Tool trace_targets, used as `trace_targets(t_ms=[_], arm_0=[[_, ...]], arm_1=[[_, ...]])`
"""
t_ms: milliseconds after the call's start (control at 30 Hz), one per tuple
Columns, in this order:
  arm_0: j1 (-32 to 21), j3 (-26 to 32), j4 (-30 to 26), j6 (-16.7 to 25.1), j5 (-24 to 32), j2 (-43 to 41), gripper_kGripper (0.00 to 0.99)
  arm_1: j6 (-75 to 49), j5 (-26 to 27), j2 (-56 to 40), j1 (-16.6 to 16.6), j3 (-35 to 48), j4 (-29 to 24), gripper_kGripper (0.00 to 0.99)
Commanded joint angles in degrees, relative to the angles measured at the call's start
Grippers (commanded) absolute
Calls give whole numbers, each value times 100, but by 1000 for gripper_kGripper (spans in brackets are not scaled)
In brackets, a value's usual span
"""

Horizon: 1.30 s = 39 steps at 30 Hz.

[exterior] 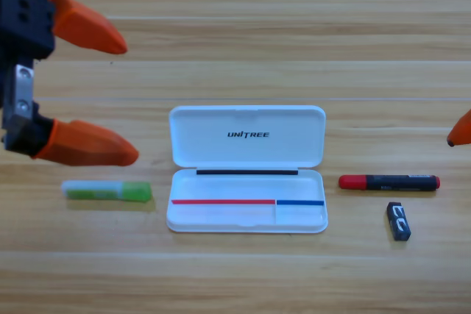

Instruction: Clean up eraser and pencils

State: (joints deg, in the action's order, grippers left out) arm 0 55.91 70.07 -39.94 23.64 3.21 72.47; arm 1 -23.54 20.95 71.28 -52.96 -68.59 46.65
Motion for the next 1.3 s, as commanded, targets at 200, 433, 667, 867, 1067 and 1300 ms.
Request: trace_targets(t_ms=[200, 433, 667, 867, 1067, 1300], arm_0=[[69, 16, -58, 62, 66, 145, 989], [69, -20, -58, 115, 66, 153, 989], [43, 147, -286, 950, -690, 294, 989], [-616, 95, -260, 1934, -1894, 628, 989], [-1627, -213, -75, 2778, -1516, 1015, 985], [-2409, -819, 522, 3402, -1059, 1665, 986]], arm_1=[[-10, -38, 237, -180, 188, 46, 969], [852, -416, 246, 137, 144, 20, 971], [1985, -1207, 1573, 717, -41, 64, 968], [2750, -1620, 2680, 804, -164, 81, 971], [3049, -1629, 3234, 998, -120, 29, 988], [3875, -2060, 3849, 1121, -5, -305, 983]])
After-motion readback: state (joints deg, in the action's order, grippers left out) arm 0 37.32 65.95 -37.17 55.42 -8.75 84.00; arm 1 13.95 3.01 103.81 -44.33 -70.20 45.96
